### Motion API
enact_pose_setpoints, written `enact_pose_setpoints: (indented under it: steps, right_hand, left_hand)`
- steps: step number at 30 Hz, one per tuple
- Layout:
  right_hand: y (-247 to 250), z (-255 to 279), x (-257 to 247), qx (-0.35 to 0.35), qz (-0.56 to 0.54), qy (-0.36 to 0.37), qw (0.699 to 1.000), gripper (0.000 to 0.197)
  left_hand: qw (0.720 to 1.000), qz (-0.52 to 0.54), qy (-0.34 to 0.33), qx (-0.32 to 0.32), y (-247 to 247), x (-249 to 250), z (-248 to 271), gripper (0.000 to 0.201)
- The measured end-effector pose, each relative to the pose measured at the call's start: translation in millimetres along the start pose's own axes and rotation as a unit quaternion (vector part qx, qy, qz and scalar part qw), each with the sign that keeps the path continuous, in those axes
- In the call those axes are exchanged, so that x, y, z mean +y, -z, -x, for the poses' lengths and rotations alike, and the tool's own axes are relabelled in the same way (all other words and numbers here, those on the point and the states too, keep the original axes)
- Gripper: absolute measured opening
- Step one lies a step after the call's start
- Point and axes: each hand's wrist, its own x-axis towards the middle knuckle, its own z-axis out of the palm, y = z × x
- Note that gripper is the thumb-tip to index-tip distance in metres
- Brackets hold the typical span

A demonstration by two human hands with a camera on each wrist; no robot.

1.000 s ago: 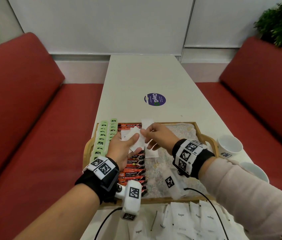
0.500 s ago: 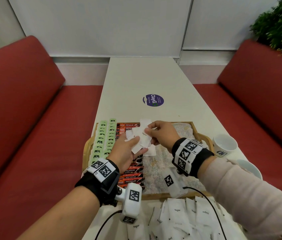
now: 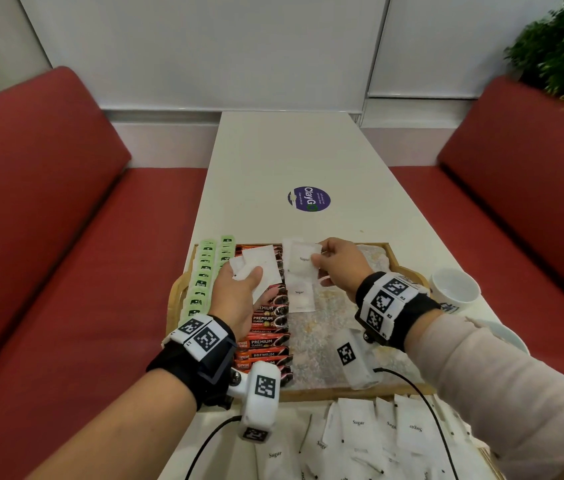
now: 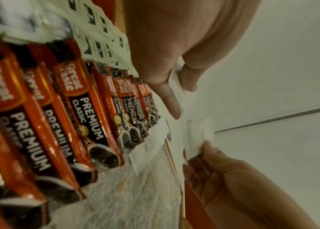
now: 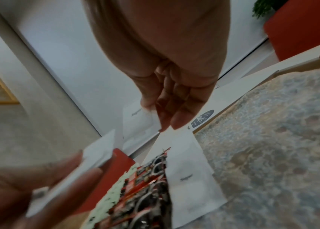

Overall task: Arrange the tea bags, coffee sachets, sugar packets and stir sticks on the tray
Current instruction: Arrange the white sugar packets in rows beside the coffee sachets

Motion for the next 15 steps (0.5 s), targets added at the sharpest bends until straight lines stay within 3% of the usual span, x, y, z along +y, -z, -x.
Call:
enact_pose_setpoints:
  steps: [7, 15]
  right_hand:
    - [-5.0, -7.0, 23.8, -0.049, 0.171, -0.074, 0.981, 0.026]
    - [-20.9, -11.2, 30.6, -0.074, 0.16, -0.125, 0.976, 0.024]
  left_hand:
    - [1.0, 0.004, 0.0, -0.001, 1.1, 2.3, -3.7, 0.023]
    - [1.0, -0.001, 0.013, 0.006, 3.1, 3.1, -8.3, 0.024]
